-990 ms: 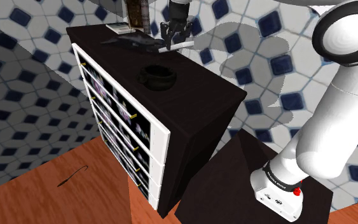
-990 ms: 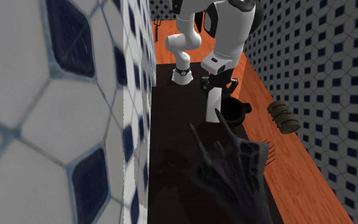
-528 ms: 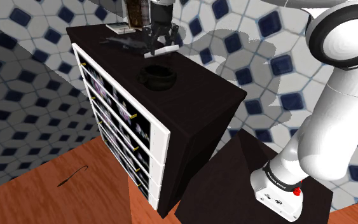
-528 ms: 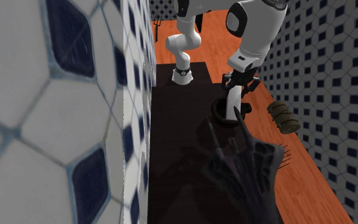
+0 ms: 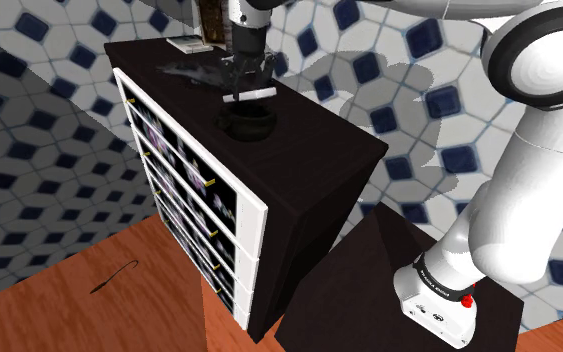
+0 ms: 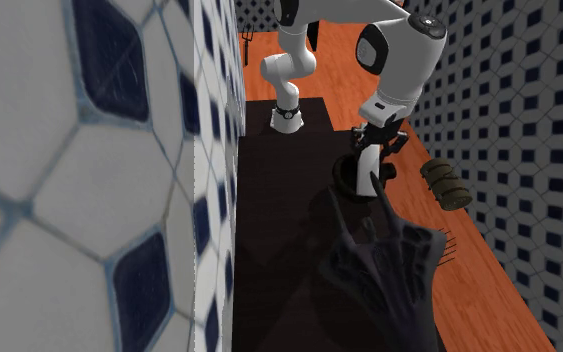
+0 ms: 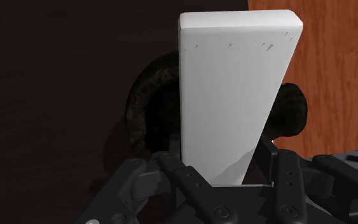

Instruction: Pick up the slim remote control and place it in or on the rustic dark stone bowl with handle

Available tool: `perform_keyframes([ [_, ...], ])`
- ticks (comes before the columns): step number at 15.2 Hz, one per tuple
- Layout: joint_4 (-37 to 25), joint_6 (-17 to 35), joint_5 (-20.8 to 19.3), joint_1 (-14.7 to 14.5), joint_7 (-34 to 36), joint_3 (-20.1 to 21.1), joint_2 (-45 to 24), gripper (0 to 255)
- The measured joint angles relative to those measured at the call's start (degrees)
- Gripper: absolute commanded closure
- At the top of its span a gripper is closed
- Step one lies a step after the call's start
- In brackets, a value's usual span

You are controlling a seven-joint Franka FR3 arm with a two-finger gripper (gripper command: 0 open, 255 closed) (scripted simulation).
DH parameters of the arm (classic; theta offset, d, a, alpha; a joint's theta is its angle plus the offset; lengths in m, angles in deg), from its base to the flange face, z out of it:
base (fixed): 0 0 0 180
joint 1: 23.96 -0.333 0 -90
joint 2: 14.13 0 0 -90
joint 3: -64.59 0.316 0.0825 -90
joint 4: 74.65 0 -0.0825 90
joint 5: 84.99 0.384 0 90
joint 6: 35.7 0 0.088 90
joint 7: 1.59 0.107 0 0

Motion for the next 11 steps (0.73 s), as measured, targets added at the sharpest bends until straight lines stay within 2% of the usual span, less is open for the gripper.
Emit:
perform_keyframes([
  [7,4.56,4.88,0.08,-0.02,0.08,0.11,0.27,255],
  [11,4.8,5.09,0.08,-0.03,0.13,0.16,0.38,255],
])
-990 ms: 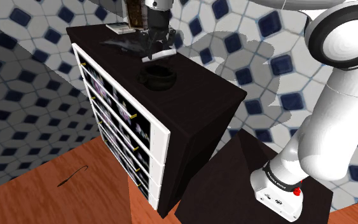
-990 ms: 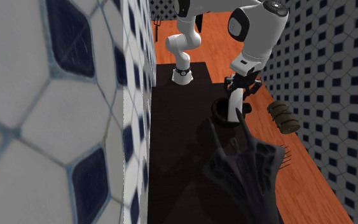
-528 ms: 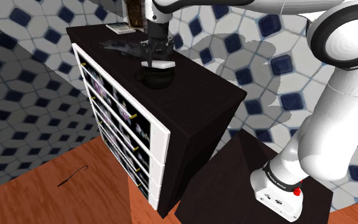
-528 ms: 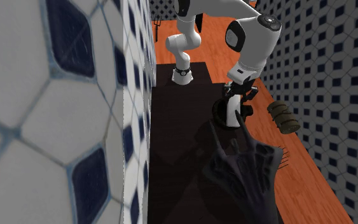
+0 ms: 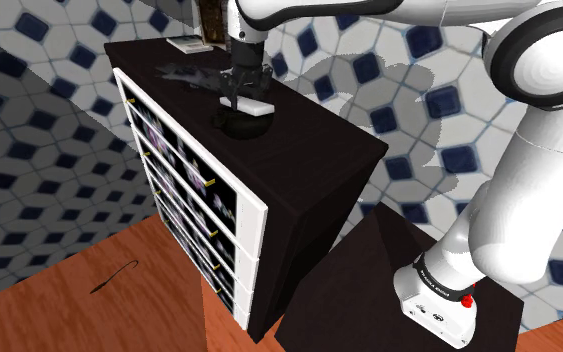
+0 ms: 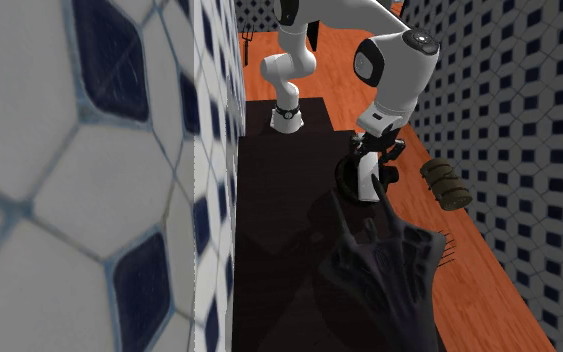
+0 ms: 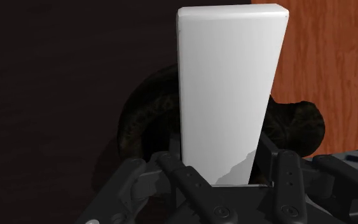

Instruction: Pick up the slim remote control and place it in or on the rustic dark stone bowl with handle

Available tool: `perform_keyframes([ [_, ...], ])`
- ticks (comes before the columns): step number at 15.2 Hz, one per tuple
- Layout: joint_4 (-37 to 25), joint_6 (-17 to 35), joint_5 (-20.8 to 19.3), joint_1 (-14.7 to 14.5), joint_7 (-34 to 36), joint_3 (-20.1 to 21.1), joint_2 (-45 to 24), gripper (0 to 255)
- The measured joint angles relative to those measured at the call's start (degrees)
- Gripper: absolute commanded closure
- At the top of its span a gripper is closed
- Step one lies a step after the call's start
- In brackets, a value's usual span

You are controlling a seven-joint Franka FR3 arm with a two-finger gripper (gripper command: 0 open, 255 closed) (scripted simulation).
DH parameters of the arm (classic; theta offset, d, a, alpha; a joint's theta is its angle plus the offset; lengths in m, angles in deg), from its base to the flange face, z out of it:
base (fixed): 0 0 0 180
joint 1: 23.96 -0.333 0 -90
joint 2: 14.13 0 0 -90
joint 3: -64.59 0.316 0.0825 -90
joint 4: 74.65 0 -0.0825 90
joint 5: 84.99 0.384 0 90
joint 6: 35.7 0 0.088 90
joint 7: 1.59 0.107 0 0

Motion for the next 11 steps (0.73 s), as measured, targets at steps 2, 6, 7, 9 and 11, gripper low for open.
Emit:
perform_keyframes([
  [2,-0.06,0.01,-0.01,-0.02,0.03,0.02,-0.06,0],
  [6,-0.13,-0.18,-0.15,0.12,0.02,-0.15,-0.57,0],
  [7,-0.15,-0.2,-0.15,0.13,0.02,-0.16,-0.59,0],
  [9,-1.04,-0.99,-0.16,0.07,0.07,-0.13,-0.69,0],
  [11,-3.28,-3.66,-0.11,0.04,0.02,-0.1,-0.21,0],
])
